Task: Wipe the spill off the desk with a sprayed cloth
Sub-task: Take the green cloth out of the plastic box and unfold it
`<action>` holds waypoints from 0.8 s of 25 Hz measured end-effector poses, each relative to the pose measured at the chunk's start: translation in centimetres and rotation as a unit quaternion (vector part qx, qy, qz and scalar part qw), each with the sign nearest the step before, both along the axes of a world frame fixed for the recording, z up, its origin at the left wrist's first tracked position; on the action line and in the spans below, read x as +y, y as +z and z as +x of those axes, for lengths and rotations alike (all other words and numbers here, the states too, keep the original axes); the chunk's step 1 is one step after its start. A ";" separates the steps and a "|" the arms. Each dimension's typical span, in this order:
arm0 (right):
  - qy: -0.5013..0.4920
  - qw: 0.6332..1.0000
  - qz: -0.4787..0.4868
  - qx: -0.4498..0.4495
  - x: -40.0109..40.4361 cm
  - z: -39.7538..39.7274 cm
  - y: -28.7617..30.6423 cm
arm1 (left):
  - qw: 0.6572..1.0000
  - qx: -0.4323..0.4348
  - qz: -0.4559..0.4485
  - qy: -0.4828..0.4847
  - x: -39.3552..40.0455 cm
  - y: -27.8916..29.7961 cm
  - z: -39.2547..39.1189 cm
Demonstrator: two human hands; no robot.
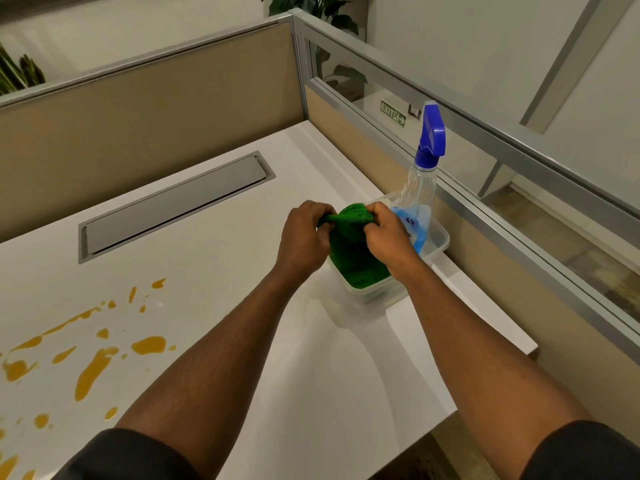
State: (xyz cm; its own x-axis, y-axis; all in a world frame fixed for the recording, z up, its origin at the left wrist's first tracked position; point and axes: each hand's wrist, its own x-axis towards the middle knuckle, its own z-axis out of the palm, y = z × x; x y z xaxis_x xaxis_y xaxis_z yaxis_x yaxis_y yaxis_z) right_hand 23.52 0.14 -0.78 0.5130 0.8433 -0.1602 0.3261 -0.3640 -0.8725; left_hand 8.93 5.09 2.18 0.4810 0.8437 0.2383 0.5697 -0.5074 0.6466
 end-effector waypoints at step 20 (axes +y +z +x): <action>0.072 0.964 0.255 0.016 -4.9 -6.7 11.3 | 0.943 -0.286 -0.144 0.091 -6.8 9.0 -4.4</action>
State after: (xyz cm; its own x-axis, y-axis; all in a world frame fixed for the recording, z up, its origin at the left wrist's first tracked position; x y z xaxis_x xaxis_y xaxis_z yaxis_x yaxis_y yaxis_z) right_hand 16.79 -4.75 10.56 0.3864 0.8789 0.2798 0.3103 0.1618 -0.9368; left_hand 4.50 -1.70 11.20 0.1841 0.9693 0.1629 0.1465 -0.1910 0.9706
